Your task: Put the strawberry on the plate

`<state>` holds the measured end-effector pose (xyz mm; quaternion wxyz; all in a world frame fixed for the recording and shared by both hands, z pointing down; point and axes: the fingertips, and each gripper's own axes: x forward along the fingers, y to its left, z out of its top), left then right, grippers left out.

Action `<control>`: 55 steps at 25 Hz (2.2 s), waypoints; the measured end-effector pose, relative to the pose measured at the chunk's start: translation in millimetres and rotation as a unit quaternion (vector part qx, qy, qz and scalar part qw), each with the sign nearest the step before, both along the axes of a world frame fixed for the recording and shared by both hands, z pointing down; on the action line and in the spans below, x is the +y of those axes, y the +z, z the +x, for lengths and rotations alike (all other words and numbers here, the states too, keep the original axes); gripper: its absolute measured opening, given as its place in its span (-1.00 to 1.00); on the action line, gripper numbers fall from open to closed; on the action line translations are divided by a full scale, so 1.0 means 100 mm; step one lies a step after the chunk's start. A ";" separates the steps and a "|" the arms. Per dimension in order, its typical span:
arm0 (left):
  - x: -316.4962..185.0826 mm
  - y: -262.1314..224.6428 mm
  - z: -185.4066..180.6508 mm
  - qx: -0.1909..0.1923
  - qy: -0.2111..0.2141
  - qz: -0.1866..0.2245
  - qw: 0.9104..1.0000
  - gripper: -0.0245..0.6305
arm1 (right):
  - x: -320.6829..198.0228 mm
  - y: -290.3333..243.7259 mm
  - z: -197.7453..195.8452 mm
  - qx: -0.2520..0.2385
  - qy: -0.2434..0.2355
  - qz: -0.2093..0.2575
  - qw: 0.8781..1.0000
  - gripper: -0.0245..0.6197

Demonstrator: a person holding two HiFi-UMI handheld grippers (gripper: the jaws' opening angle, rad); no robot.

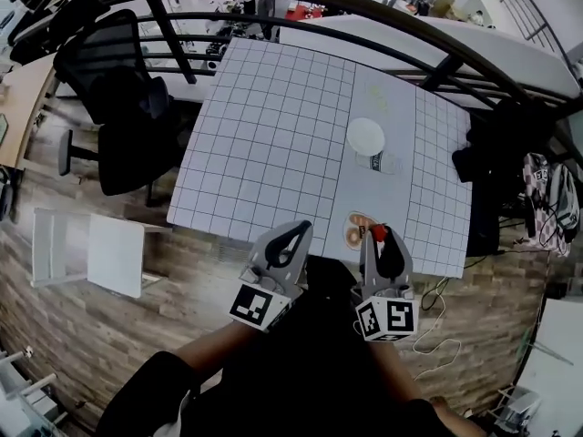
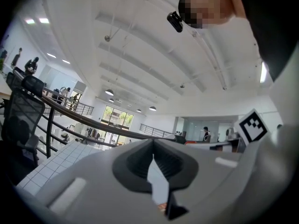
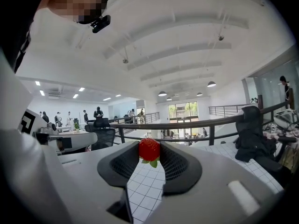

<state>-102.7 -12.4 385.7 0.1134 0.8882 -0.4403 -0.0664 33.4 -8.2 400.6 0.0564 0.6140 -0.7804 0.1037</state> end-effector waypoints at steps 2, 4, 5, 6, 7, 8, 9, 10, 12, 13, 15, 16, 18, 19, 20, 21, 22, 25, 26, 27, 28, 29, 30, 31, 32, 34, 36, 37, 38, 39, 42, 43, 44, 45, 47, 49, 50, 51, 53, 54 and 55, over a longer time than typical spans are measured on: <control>0.04 0.02 -0.06 -0.003 -0.006 -0.004 1.000 -0.90 | 0.00 -0.03 -0.12 0.003 -0.017 0.007 1.000 -0.51; 0.05 0.00 -0.09 -0.004 -0.015 0.006 1.000 -0.90 | -0.02 -0.04 -0.23 0.002 -0.034 0.009 0.999 -0.51; 0.06 -0.01 -0.11 -0.002 -0.020 0.005 1.000 -0.90 | -0.03 -0.03 -0.28 0.002 -0.044 0.006 0.999 -0.51; 0.06 -0.02 -0.12 0.000 -0.024 0.002 1.000 -0.90 | -0.03 -0.02 -0.32 0.003 -0.051 0.003 0.999 -0.51; 0.07 -0.02 -0.12 0.002 -0.027 -0.001 1.000 -0.90 | -0.03 0.00 -0.35 0.006 -0.056 0.001 0.998 -0.51; 0.08 -0.01 -0.11 0.003 -0.027 -0.002 1.000 -0.90 | -0.03 0.01 -0.36 0.008 -0.060 -0.001 0.998 -0.51; 0.08 0.01 -0.10 0.002 -0.025 -0.002 1.000 -0.90 | -0.02 0.02 -0.37 0.010 -0.061 -0.001 0.998 -0.51; 0.09 0.02 -0.09 0.001 -0.023 0.000 1.000 -0.90 | -0.02 0.03 -0.37 0.010 -0.062 -0.002 0.998 -0.51; 0.09 0.02 -0.06 -0.003 -0.021 0.004 1.000 -0.90 | -0.01 0.04 -0.36 0.009 -0.063 0.000 0.998 -0.51; 0.09 0.02 -0.04 -0.004 -0.022 0.006 1.000 -0.90 | -0.02 0.04 -0.34 0.008 -0.063 0.001 0.998 -0.51; 0.07 0.02 -0.01 -0.004 -0.024 0.004 1.000 -0.90 | -0.05 0.05 -0.30 0.006 -0.062 0.004 0.998 -0.51; 0.05 0.02 0.01 -0.004 -0.024 0.003 1.000 -0.90 | -0.07 0.05 -0.27 0.005 -0.061 0.005 0.998 -0.51; 0.01 0.02 0.06 -0.007 -0.024 0.006 1.000 -0.90 | -0.11 0.03 -0.23 0.010 -0.059 0.010 0.998 -0.51; -0.01 0.01 0.08 -0.009 -0.022 0.007 1.000 -0.90 | -0.13 0.01 -0.22 0.019 -0.059 0.016 0.998 -0.51; -0.03 0.01 0.11 -0.010 -0.021 0.008 1.000 -0.90 | -0.15 -0.01 -0.21 0.031 -0.060 0.024 0.997 -0.51; -0.06 0.01 0.14 -0.012 -0.019 0.008 1.000 -0.90 | -0.16 -0.04 -0.21 0.041 -0.063 0.032 0.997 -0.51; -0.09 0.01 0.17 -0.014 -0.018 0.007 1.000 -0.90 | -0.18 -0.05 -0.21 0.045 -0.066 0.038 0.996 -0.51; -0.21 0.02 0.27 -0.017 -0.008 0.004 1.000 -0.90 | -0.29 -0.02 -0.16 0.033 -0.069 0.034 0.996 -0.51; -0.25 0.04 0.32 -0.019 -0.004 0.003 1.000 -0.90 | -0.33 0.01 -0.12 0.030 -0.068 0.030 0.997 -0.51; -0.29 0.06 0.35 -0.022 -0.002 0.004 1.000 -0.90 | -0.38 0.04 -0.07 0.027 -0.065 0.025 0.997 -0.51; -0.34 0.09 0.39 -0.026 -0.001 0.004 1.000 -0.90 | -0.43 0.07 -0.02 0.023 -0.062 0.021 0.998 -0.51; -0.38 0.12 0.42 -0.028 0.000 0.002 1.000 -0.90 | -0.48 0.10 0.04 0.019 -0.058 0.017 0.998 -0.51; -0.42 0.13 0.46 -0.029 0.002 -0.001 1.000 -0.90 | -0.53 0.12 0.09 0.015 -0.055 0.012 0.998 -0.51; -0.47 0.15 0.51 -0.031 0.004 -0.004 1.000 -0.90 | -0.58 0.15 0.14 0.011 -0.052 0.008 0.999 -0.51; -0.52 0.16 0.55 -0.033 0.005 -0.004 0.999 -0.90 | -0.63 0.17 0.19 0.009 -0.051 0.005 0.999 -0.51; -0.65 0.18 0.63 -0.039 0.008 -0.001 0.999 -0.90 | -0.75 0.23 0.27 0.007 -0.050 -0.004 0.999 -0.51; -0.80 0.19 0.71 -0.042 0.013 -0.002 0.999 -0.90 | -0.89 0.30 0.33 0.004 -0.047 -0.017 0.999 -0.51; -0.87 0.19 0.74 -0.043 0.016 -0.003 0.999 -0.90 | -0.96 0.32 0.36 0.000 -0.046 -0.024 0.999 -0.51; -0.92 0.21 0.78 -0.044 0.019 -0.005 0.999 -0.90 | -1.01 0.34 0.40 -0.004 -0.045 -0.029 0.999 -0.51; -0.97 0.23 0.82 -0.046 0.021 -0.006 0.999 -0.90 | -1.07 0.34 0.43 -0.009 -0.045 -0.032 0.998 -0.51; -1.17 0.29 0.93 -0.050 0.021 -0.007 0.999 -0.90 | -1.29 0.38 0.52 -0.023 -0.044 -0.033 0.998 -0.51; -1.24 0.31 0.96 -0.051 0.021 -0.009 0.998 -0.90 | -1.37 0.41 0.56 -0.024 -0.044 -0.034 0.998 -0.51; -1.30 0.33 1.00 -0.053 0.022 -0.012 0.998 -0.90 | -1.45 0.44 0.60 -0.023 -0.043 -0.036 0.998 -0.51; -1.36 0.35 1.05 -0.055 0.023 -0.016 0.998 -0.90 | -1.53 0.47 0.63 -0.021 -0.043 -0.039 0.998 -0.51; -1.46 0.38 1.14 -0.060 0.023 -0.029 0.998 -0.90 | -1.67 0.53 0.72 -0.020 -0.043 -0.047 0.998 -0.51; -1.56 0.43 1.22 -0.063 0.020 -0.044 0.997 -0.90 | -1.80 0.59 0.83 -0.026 -0.037 -0.053 0.998 -0.51; -1.60 0.47 1.25 -0.064 0.018 -0.051 0.997 -0.90 | -1.85 0.62 0.88 -0.030 -0.034 -0.054 0.997 -0.51; -1.63 0.51 1.27 -0.065 0.016 -0.057 0.996 -0.90 | -1.90 0.64 0.92 -0.034 -0.031 -0.055 0.997 -0.51; -1.75 0.59 1.27 -0.075 0.009 -0.063 0.995 -0.90 | -2.03 0.70 0.98 -0.037 -0.029 -0.057 0.997 -0.51; -1.83 0.62 1.26 -0.083 0.005 -0.063 0.995 -0.90 | -2.10 0.73 1.00 -0.037 -0.029 -0.058 0.997 -0.51; -1.90 0.65 1.27 -0.089 0.003 -0.066 0.994 -0.90 | -2.17 0.76 1.02 -0.037 -0.029 -0.060 0.997 -0.51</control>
